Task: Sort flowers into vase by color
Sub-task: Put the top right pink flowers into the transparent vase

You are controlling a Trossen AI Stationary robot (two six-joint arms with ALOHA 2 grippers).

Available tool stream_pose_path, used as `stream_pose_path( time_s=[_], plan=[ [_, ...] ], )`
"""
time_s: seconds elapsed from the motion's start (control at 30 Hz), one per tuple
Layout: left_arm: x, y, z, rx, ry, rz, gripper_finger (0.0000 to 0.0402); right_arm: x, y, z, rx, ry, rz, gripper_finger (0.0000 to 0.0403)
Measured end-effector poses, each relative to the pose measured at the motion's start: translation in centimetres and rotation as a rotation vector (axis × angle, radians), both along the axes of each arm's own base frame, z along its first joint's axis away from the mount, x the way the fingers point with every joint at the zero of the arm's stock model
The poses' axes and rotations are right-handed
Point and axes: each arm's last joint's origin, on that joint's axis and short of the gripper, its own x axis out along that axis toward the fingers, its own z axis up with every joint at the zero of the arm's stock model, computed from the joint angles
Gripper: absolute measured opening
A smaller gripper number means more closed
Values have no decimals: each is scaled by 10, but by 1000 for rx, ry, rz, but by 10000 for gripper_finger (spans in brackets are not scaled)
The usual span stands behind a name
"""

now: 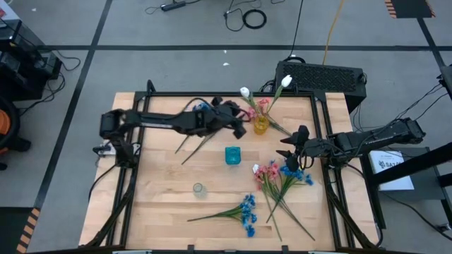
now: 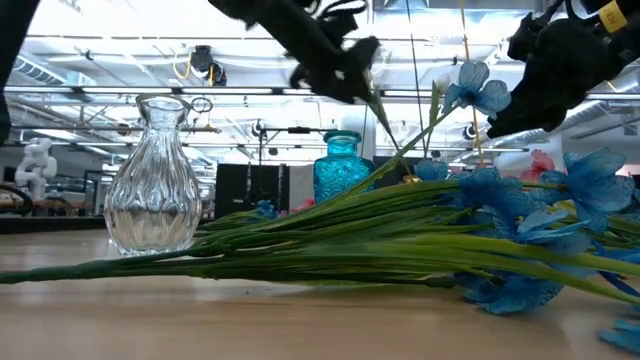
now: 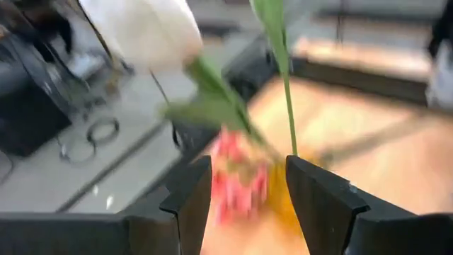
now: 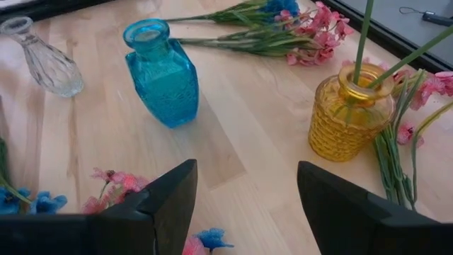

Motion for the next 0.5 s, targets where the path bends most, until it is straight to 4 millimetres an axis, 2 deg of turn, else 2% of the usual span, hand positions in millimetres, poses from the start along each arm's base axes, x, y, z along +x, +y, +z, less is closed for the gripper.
stream_pose_path(
  time_s=[0.17, 0.27, 0.5],
  plan=[
    [-36, -12, 14, -119, 168, -18, 188, -2, 0, -2, 22, 19, -21, 235],
    [-53, -24, 13, -172, 269, 0, 188, -3, -1, -5, 23, 42, -54, 235],
    [-78, -46, -22, -96, 371, 52, 187, -2, -14, -11, -191, 114, -257, 235]
  ],
)
